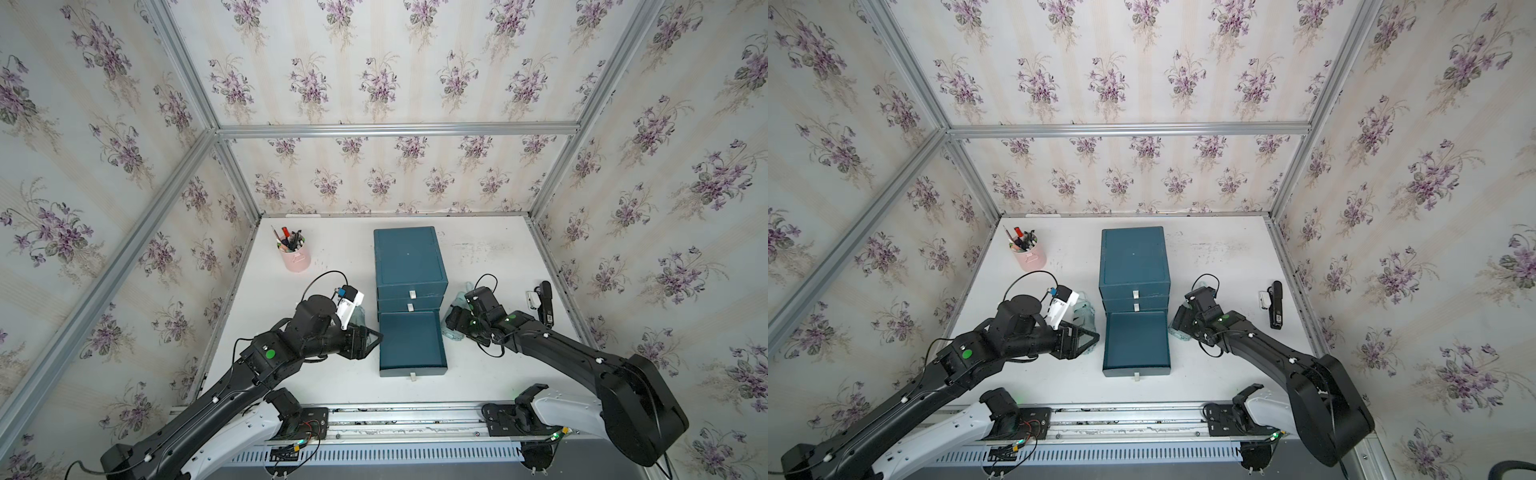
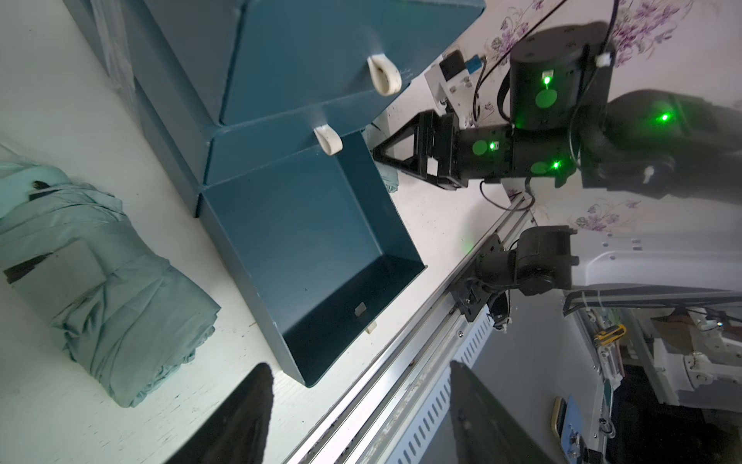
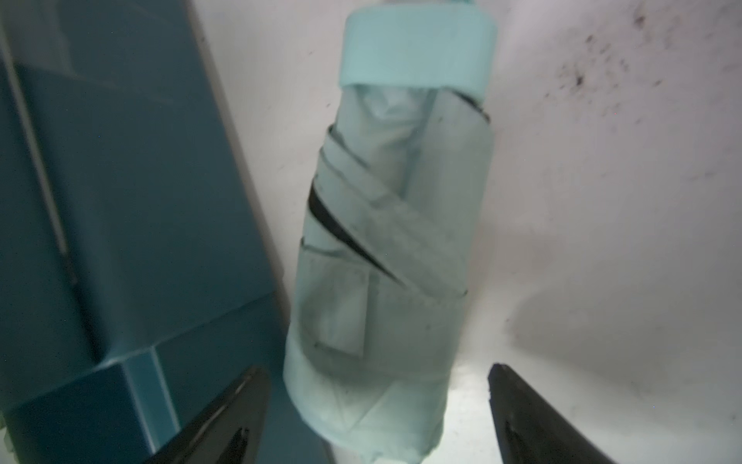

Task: Place the umbrella in the drawer by color
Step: Pick up the umbrella from the center of the board.

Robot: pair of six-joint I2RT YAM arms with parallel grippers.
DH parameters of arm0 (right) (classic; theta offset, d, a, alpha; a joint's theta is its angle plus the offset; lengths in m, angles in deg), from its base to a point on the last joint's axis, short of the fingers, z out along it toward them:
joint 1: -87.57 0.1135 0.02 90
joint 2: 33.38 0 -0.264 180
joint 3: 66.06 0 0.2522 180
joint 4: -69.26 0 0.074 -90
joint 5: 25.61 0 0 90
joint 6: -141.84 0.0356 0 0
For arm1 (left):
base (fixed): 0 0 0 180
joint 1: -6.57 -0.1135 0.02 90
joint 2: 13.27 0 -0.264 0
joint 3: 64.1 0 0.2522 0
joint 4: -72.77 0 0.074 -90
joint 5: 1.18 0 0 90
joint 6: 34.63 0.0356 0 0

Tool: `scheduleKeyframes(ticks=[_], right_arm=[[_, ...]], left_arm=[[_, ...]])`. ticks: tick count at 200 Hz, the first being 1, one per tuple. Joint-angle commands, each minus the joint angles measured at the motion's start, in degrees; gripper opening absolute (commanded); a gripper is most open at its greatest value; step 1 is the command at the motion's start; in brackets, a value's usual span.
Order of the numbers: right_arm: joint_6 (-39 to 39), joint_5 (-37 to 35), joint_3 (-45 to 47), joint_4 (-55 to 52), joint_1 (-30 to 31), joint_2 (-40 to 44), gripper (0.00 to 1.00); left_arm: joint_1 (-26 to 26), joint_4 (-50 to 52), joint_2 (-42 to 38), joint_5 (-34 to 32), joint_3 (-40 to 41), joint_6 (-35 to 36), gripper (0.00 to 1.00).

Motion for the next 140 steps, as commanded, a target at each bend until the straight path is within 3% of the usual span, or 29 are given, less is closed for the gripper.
scheduleKeyframes(ticks=[1, 62, 140], right_arm=[[0.1, 0.9, 0.4, 3.9, -0.9, -2.0, 0.87], [1.8, 3.8, 4.4, 9.3, -1.7, -3.4, 0.75], [2.5, 2.2, 6.1, 7.2, -1.7, 3.6, 0.31]], left_arm=[[4.0, -1.8, 1.7, -6.6, -2.0, 0.3, 0.69], [7.9, -1.0, 5.8, -10.9, -5.4, 2.2, 0.69], [8.5, -1.5, 7.4, -12.2, -5.3, 1.8, 0.69]])
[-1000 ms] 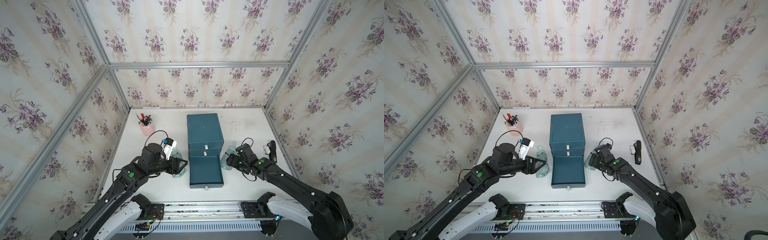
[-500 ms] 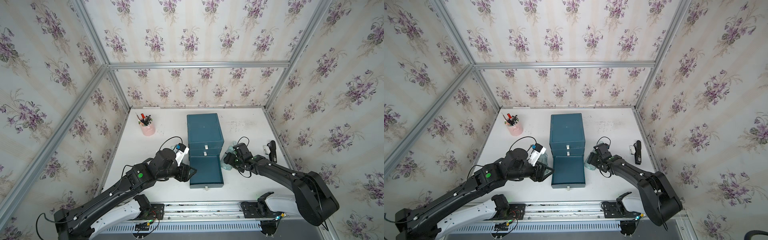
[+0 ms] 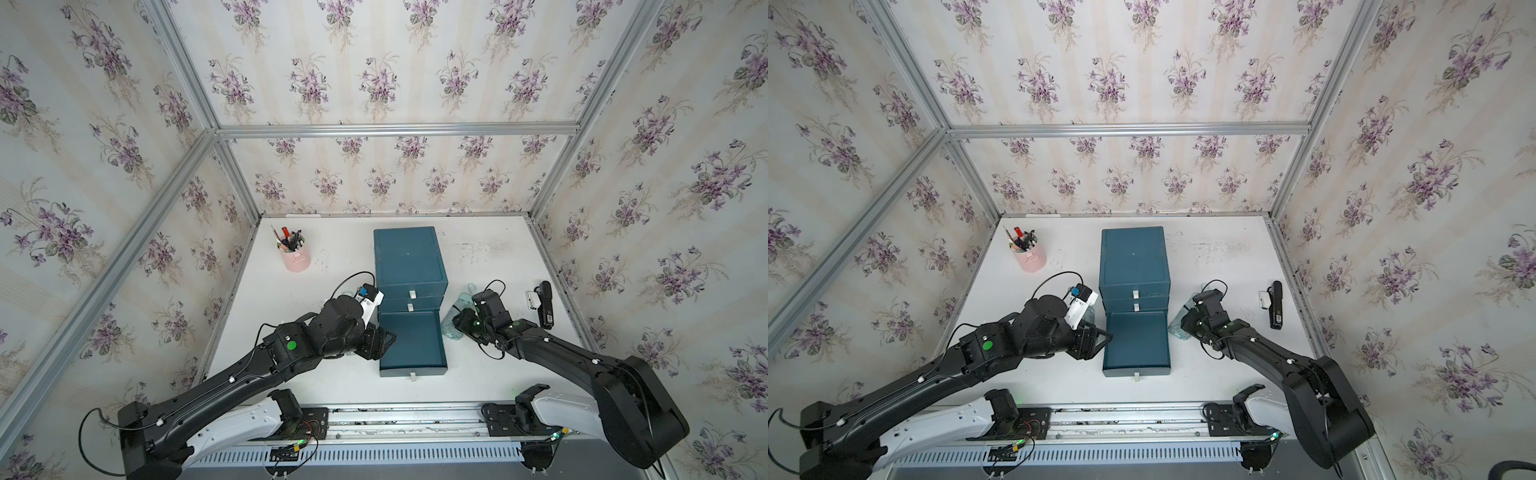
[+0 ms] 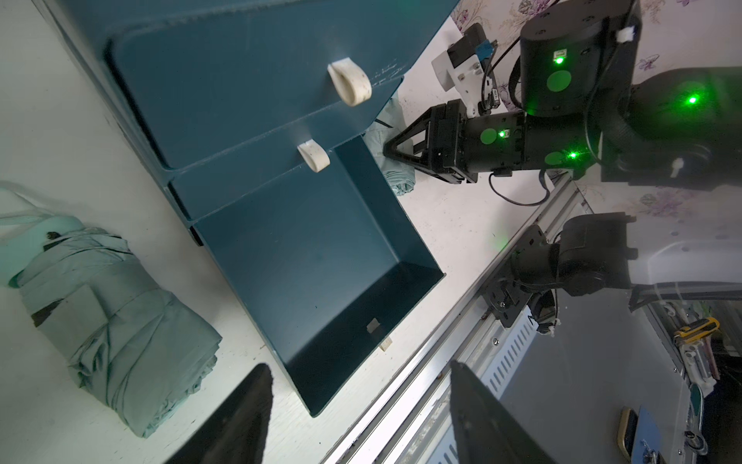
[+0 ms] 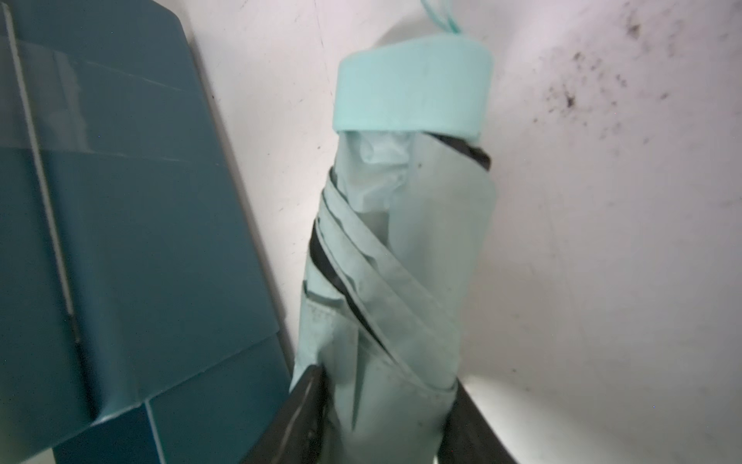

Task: Place the umbrella in the drawer by color
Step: Pick up the umbrella from the center of the board.

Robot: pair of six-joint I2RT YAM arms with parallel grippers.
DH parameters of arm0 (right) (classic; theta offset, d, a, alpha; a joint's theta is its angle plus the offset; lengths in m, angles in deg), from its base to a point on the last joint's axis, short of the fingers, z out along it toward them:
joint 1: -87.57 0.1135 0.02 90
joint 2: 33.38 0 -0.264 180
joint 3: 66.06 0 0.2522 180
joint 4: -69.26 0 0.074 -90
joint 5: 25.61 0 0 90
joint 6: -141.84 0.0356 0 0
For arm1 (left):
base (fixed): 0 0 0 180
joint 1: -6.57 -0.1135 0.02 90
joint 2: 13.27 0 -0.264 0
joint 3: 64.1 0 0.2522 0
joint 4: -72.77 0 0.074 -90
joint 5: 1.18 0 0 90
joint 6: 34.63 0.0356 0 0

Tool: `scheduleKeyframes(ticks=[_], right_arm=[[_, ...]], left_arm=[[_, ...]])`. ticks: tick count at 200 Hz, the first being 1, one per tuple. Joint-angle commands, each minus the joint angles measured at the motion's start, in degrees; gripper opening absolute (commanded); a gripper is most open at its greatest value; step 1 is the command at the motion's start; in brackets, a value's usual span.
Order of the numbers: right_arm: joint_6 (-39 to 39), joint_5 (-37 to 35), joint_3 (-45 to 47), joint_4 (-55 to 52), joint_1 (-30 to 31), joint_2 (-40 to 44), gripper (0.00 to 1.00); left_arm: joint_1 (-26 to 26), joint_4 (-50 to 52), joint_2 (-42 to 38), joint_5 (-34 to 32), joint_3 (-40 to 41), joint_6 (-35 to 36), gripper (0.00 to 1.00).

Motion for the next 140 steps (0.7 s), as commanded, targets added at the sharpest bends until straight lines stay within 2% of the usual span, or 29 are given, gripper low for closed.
scheduleKeyframes(ticks=[1, 30, 61, 91, 140], right_arm=[[-0.3, -0.7, 0.0, -2.8, 0.0, 1.0, 0.31], [-0.8, -0.8, -0.1, -3.4, 0.1, 2.8, 0.20], [-1.4, -2.5, 0.0, -5.6, 0.1, 5.6, 0.00], [-2.4, -5.0, -1.3, -10.4, 0.0, 10.0, 0.00], [-7.4, -8.4, -8.6, -25.3, 0.1, 26.6, 0.00]], left_arm=[[0.1, -1.4, 0.2, -0.8, -0.1, 0.5, 0.69], [0.3, -1.6, 0.4, -0.5, 0.1, 0.2, 0.69], [0.4, -1.8, 0.3, -0.2, 0.1, 0.0, 0.69], [0.4, -3.0, 0.0, 0.8, 0.1, -0.3, 0.71], [0.4, -5.2, -2.6, 0.9, -0.5, -1.3, 0.81]])
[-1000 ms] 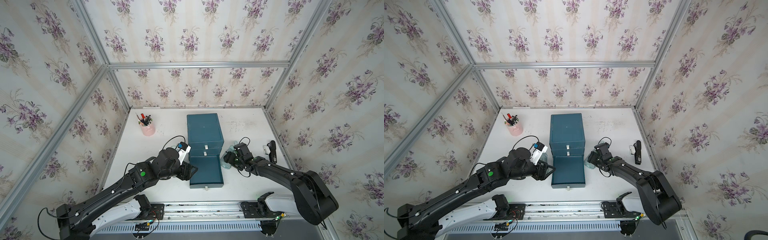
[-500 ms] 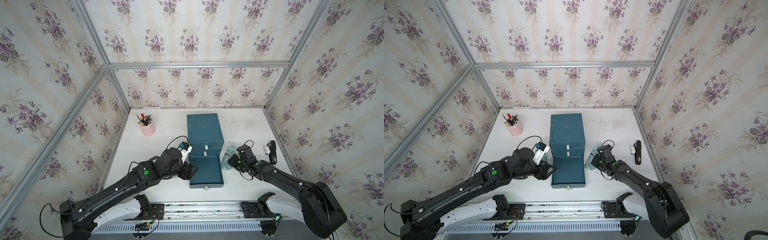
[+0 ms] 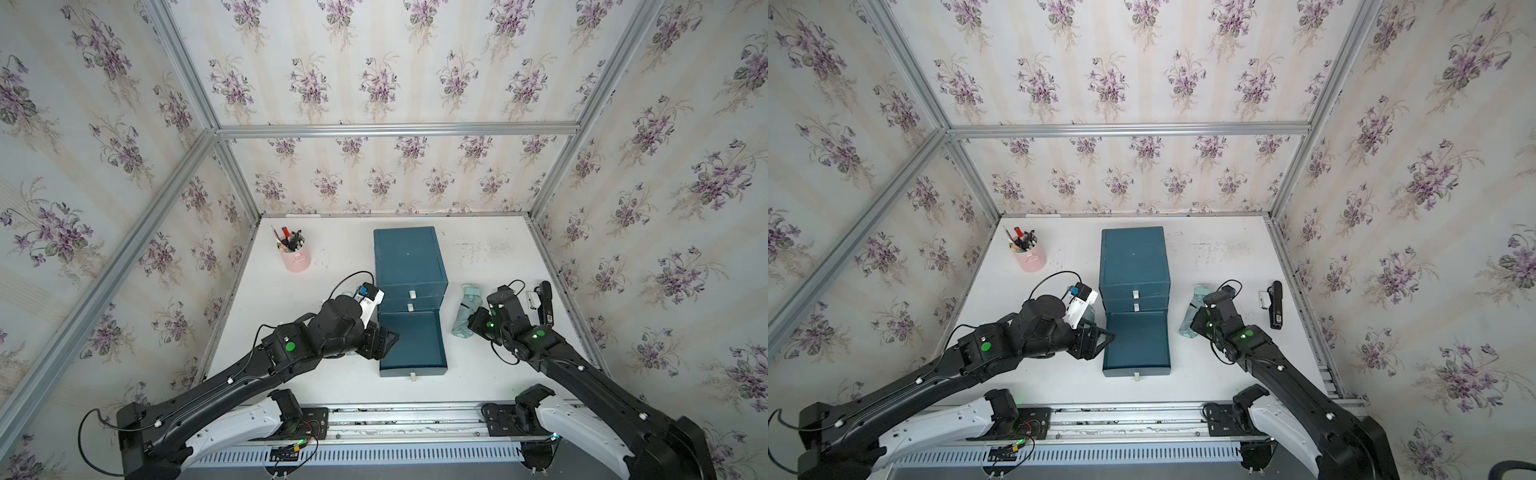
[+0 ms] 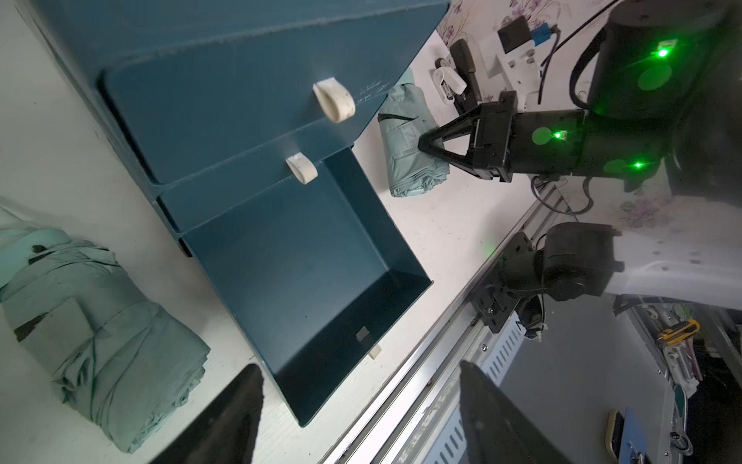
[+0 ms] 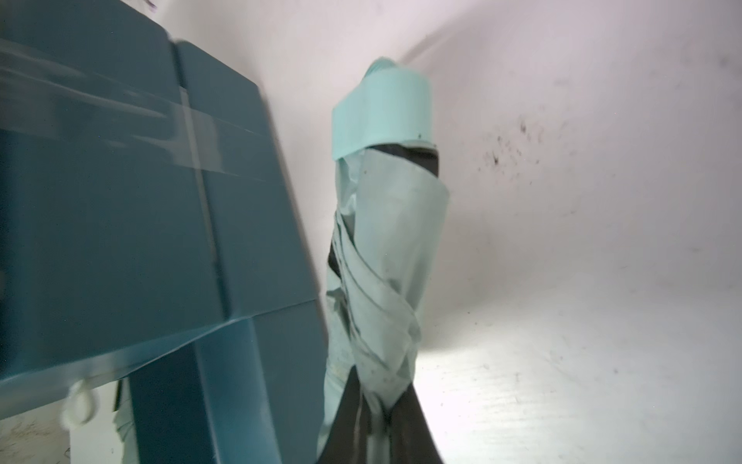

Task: Place the umbrella in the drawer by color
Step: Pick up the umbrella from the center of the board.

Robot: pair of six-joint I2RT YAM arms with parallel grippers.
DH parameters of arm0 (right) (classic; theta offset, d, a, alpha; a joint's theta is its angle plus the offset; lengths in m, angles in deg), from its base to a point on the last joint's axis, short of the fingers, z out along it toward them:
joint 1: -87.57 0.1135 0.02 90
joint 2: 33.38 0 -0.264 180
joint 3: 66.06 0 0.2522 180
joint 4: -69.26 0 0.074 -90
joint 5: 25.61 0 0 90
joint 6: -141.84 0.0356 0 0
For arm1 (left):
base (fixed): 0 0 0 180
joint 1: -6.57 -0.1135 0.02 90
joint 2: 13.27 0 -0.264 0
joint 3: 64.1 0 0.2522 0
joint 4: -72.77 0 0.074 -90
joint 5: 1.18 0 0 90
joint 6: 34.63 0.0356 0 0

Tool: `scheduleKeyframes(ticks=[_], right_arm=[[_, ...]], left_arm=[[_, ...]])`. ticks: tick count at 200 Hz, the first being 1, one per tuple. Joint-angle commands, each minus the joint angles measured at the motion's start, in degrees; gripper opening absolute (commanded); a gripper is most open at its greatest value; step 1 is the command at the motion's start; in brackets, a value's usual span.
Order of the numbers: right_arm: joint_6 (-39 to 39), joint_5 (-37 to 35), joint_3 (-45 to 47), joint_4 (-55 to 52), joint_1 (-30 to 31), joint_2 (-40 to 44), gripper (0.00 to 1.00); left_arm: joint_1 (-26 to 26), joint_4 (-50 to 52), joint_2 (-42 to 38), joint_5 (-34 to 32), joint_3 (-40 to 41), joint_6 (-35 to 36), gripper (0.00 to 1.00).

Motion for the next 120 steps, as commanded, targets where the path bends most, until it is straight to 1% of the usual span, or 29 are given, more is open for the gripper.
scheduleKeyframes(ticks=[1, 11, 30, 55, 67, 85, 96, 102, 120], right_arm=[[-4.1, -2.9, -3.4, -7.6, 0.1, 6.2, 0.00], [-5.4, -1.3, -4.9, -9.4, 0.1, 9.5, 0.00], [-7.4, 4.8, -6.7, -10.1, 0.1, 15.8, 0.00], [-7.1, 16.3, -6.9, -4.9, 0.1, 22.9, 0.00], [-6.0, 20.5, -6.7, -1.5, 0.2, 25.1, 0.00], [-4.8, 25.2, -6.5, 3.2, 0.2, 27.0, 0.00], [-4.0, 27.5, -6.4, 5.4, 0.2, 26.4, 0.00], [-3.4, 28.8, -6.3, 6.8, 0.1, 25.8, 0.00], [-2.0, 31.1, -5.5, 10.7, 0.1, 24.9, 0.00]], left_arm=[[0.0, -2.9, -1.2, 0.5, -0.5, -0.3, 0.82], [-0.1, -3.5, -1.6, 0.9, -0.6, -0.4, 0.85], [0.0, -6.1, -2.3, 2.4, 0.0, -0.9, 0.88], [-0.1, -11.0, -2.1, 5.5, 1.3, -1.6, 0.92], [0.0, -13.6, -1.9, 7.2, 2.0, -2.1, 0.93], [-0.1, -18.7, -1.7, 9.8, 3.6, -3.7, 0.95], [-0.2, -21.4, -1.7, 10.7, 4.2, -4.5, 0.96], [-0.2, -22.9, -1.7, 12.7, 4.6, -5.1, 0.97], [-0.2, -27.8, -1.7, 14.5, 5.8, -6.1, 1.00]])
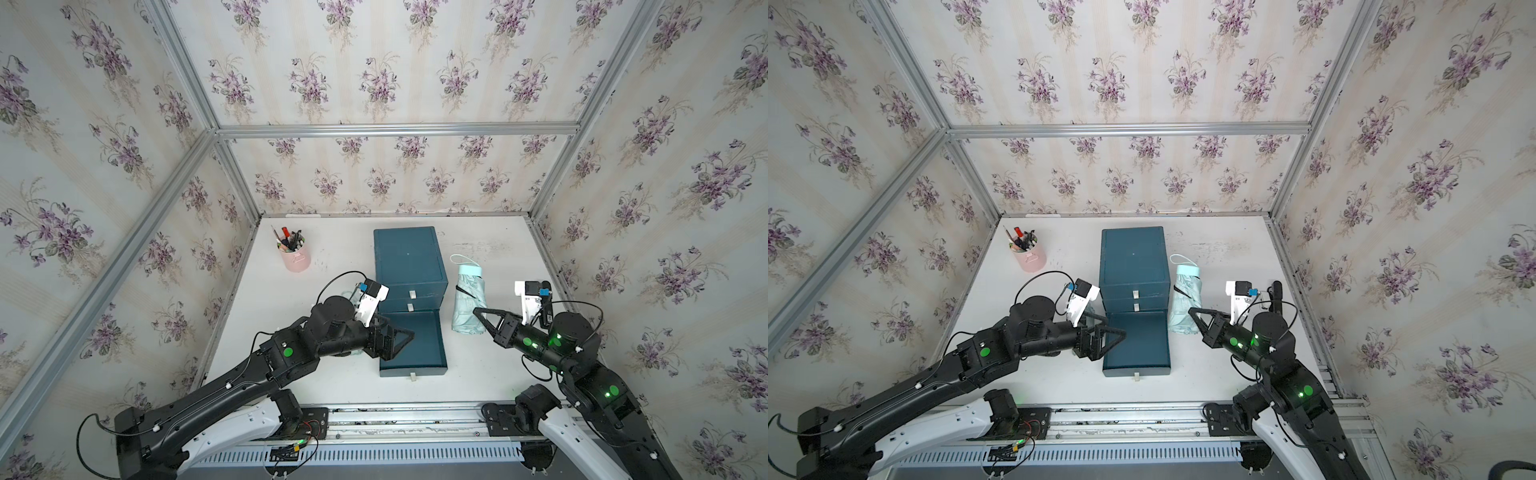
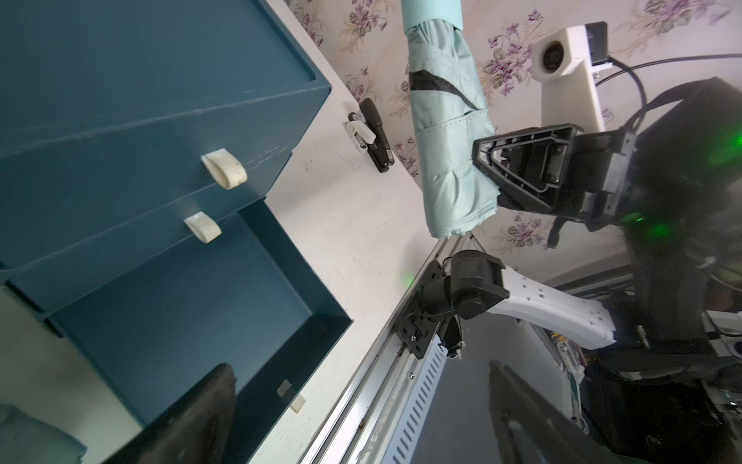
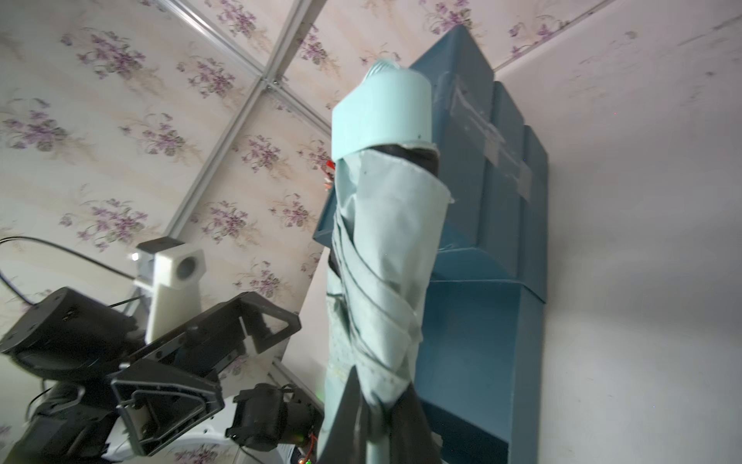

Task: Place the umbrella in the drawer by color
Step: Pick up the umbrella from the center of the board.

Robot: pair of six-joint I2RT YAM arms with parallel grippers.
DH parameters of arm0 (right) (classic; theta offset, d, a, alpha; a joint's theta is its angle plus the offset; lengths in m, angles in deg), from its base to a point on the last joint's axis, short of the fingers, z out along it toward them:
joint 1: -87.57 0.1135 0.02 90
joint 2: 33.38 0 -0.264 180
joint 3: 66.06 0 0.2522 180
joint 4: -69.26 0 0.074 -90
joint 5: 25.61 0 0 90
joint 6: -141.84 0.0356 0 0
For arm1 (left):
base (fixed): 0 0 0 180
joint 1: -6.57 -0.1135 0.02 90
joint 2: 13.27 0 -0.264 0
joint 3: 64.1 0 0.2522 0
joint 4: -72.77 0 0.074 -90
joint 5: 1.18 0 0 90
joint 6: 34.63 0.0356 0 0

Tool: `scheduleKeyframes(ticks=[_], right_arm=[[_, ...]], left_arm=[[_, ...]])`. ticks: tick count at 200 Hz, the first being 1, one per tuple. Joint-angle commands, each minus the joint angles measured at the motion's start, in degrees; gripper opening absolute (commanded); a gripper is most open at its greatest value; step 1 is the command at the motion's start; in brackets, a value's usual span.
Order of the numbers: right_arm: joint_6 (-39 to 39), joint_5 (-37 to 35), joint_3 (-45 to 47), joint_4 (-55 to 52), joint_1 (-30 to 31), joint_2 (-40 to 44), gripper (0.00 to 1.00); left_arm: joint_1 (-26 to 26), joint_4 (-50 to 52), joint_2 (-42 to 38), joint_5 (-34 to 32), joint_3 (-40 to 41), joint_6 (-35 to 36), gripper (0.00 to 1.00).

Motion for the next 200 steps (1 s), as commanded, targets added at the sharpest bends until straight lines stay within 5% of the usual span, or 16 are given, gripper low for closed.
scheduleKeyframes(ticks=[1, 57, 123, 200], right_arm=[[2.6, 7.1, 0.7, 10.8, 0.0, -1.0, 0.00], [4.0, 8.8, 1.0, 18.7, 3.1, -6.1, 0.00], [-0.4, -11.5, -2.1, 19.1, 28.6, -13.4, 0.00], [0.9, -19.5, -2.0, 21.1, 34.9, -18.3, 0.06]], left_arm=[[-0.1, -10.6, 0.1, 4.7, 1.0, -2.6, 1.00], [-0.5, -19.4, 4.5, 5.8, 1.8, -7.3, 1.00], [-1.3, -28.6, 6.3, 7.5, 3.6, -10.8, 0.89], [-1.9, -30.8, 4.0, 8.0, 6.7, -14.2, 0.34]])
